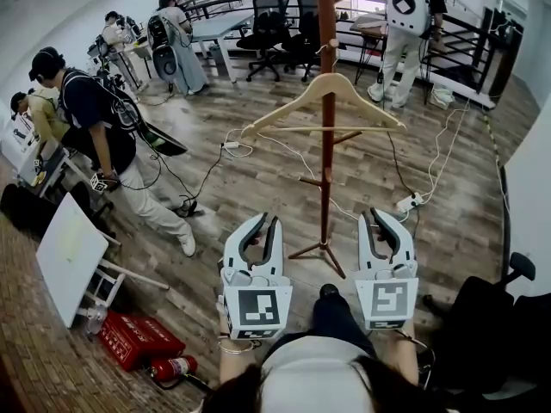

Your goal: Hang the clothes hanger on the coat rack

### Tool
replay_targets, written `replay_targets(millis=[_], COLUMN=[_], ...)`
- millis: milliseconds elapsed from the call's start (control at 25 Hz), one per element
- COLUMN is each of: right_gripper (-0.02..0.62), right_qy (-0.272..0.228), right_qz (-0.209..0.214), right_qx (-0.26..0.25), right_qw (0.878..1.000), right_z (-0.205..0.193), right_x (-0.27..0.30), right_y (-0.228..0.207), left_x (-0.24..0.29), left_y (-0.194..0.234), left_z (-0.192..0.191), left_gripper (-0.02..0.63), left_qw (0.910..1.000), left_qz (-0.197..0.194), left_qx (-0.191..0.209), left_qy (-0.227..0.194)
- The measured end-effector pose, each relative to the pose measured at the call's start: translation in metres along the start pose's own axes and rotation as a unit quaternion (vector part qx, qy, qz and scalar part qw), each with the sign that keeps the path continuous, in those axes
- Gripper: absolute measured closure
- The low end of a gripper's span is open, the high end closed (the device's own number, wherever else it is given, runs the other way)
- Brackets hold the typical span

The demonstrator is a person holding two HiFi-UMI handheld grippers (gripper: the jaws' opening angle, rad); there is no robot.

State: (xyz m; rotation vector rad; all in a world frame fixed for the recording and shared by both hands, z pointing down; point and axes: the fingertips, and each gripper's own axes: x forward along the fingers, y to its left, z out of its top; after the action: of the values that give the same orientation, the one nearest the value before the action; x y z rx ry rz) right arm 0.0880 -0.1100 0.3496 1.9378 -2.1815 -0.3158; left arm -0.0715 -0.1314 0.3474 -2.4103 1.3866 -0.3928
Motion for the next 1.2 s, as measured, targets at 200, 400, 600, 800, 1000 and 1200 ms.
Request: replay_targets(millis=[200, 400, 600, 800, 1000, 1200], right_gripper=[0.535, 0.543, 0.545, 0.546, 0.548, 0.549], right_qy=[0.003, -0.002, -0.002, 0.000, -0.003, -0.002], right_qz=[-0.001, 0.001, 0.007, 0.008, 0.012, 0.017], right_qx=[0.010, 0.022, 0.029, 0.031, 0.042, 0.032], right_qw=[1.000, 1.000, 1.000, 0.999, 0.999, 0.999], right_z=[-0.003, -0.001, -0.002, -0.001, -0.003, -0.001], right_x=[-0.018, -0.030, -0.043, -0.054, -0.064, -0.071], right_y=[0.004, 0.013, 0.023, 0.028, 0.036, 0.041], left_x=[-0.015, -0.030, -0.046, -0.058, -0.068, -0.075], left_y=[-0.011, -0.016, -0.020, -0.023, -0.027, -0.033], left_z=[0.005, 0.001, -0.002, -0.001, -0.003, -0.002], left_gripper=[0.556, 0.570, 0.581, 0.584, 0.584, 0.585], left_qw=[0.9999, 0.9995, 0.9985, 0.9976, 0.9959, 0.9953], left_qz=[-0.014, -0.023, -0.028, -0.028, -0.030, -0.033], left_qx=[0.004, -0.021, -0.045, -0.061, -0.082, -0.088], left_qy=[-0.006, -0.010, -0.015, -0.020, -0.023, -0.024])
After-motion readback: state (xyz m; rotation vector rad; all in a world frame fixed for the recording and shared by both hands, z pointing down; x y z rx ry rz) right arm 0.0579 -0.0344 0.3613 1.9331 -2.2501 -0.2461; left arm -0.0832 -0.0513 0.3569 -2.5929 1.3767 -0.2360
